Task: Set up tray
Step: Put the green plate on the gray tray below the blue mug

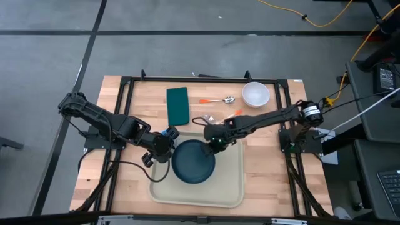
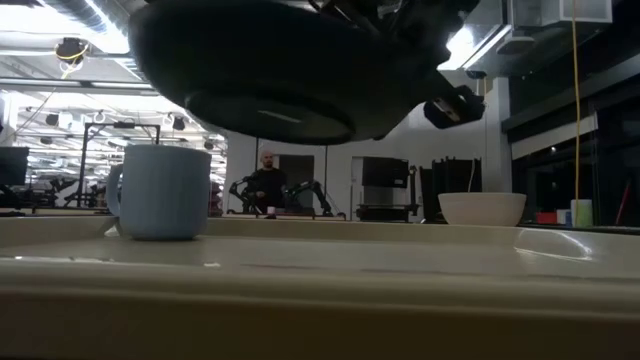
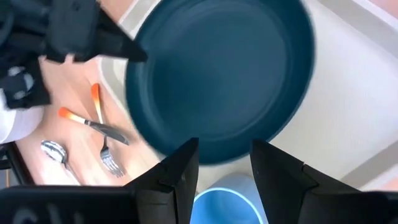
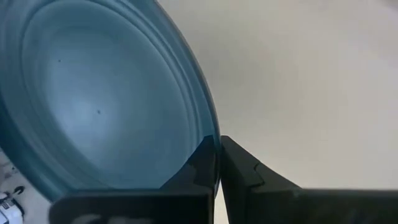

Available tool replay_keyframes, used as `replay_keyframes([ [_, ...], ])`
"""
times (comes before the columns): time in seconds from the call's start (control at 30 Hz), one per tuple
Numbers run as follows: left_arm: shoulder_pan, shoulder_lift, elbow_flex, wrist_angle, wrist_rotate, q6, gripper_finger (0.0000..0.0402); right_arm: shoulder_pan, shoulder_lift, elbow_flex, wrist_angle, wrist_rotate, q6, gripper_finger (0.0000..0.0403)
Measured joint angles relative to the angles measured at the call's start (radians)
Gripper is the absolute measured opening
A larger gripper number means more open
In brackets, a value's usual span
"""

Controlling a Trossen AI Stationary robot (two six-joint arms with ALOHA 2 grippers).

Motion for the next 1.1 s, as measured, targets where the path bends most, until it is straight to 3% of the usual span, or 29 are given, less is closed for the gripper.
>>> replay_keyframes([
  [0.33, 0.000, 0.000, 0.039, -0.021, -0.019, -0.028, 0.0138, 0.073, 0.081, 0.000, 0.140, 0.019, 0.082, 0.0011],
  [0.5, 0.000, -0.036, 0.086, 0.001, -0.009, -0.148, 0.0138, 0.093, 0.134, 0.000, 0.232, 0.022, 0.111, 0.0011],
  [0.67, -0.005, -0.160, 0.088, 0.092, -0.020, -0.295, 0.0138, 0.106, 0.175, 0.072, 0.195, 0.042, 0.080, 0.0011],
  [0.8, -0.034, -0.280, 0.090, 0.194, -0.116, -0.330, 0.0138, 0.105, 0.221, 0.146, 0.134, 0.052, 0.031, 0.0011],
  [0.97, -0.097, -0.376, 0.090, 0.189, -0.318, -0.312, 0.0138, 0.107, 0.275, 0.204, 0.093, 0.063, 0.014, 0.0011],
  [1.1, -0.128, -0.407, 0.089, 0.182, -0.410, -0.304, 0.0138, 0.109, 0.330, 0.251, 0.086, 0.045, 0.005, 0.0011],
])
